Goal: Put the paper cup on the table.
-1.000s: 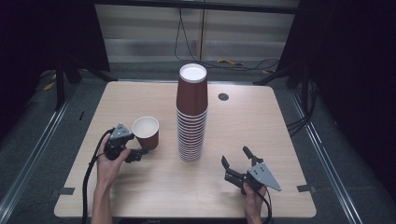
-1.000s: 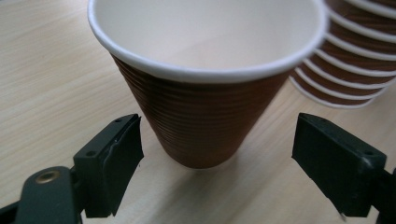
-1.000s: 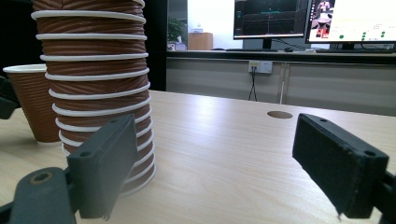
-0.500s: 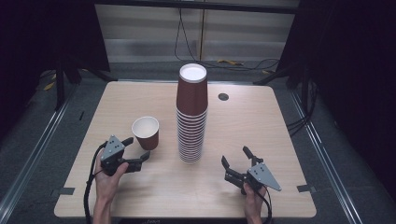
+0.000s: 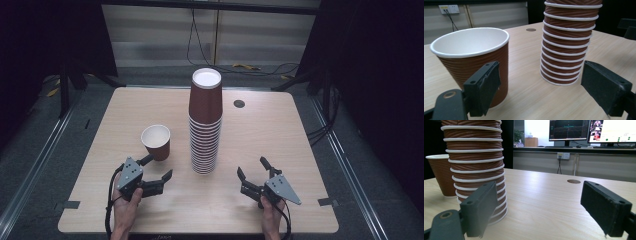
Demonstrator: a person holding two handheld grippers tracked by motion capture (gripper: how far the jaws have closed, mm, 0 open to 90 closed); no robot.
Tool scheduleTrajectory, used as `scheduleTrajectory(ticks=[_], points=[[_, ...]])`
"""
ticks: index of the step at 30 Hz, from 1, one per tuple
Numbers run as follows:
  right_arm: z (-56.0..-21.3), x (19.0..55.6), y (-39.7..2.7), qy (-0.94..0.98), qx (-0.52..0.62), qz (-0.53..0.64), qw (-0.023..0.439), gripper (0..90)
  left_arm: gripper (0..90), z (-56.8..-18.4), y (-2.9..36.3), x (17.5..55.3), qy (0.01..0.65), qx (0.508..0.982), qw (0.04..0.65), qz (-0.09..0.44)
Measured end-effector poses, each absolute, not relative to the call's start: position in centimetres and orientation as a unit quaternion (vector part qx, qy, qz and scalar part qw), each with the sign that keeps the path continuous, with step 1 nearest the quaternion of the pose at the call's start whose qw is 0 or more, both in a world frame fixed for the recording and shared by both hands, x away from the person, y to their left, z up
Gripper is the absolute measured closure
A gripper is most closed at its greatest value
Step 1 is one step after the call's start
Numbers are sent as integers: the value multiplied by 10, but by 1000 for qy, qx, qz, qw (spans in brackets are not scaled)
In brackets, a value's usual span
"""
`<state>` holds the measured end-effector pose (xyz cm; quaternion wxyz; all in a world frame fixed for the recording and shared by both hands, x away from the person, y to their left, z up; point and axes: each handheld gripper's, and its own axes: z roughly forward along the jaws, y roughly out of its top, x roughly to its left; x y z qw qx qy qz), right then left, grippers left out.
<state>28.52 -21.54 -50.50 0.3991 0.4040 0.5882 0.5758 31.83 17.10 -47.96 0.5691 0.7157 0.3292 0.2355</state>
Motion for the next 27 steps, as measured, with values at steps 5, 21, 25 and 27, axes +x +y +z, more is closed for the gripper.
scheduleTrajectory(ticks=[5, 21, 25, 27], points=[[-505, 285, -215, 588, 404, 576, 399, 136, 154, -486, 159, 311, 333, 704, 568, 265], [-505, 285, -215, 588, 404, 576, 399, 135, 152, -508, 149, 300, 333, 697, 574, 272], [-505, 285, -215, 589, 404, 576, 398, 136, 155, -509, 152, 297, 324, 689, 586, 278], [-505, 285, -215, 589, 403, 576, 398, 136, 155, -510, 152, 295, 322, 683, 591, 284]])
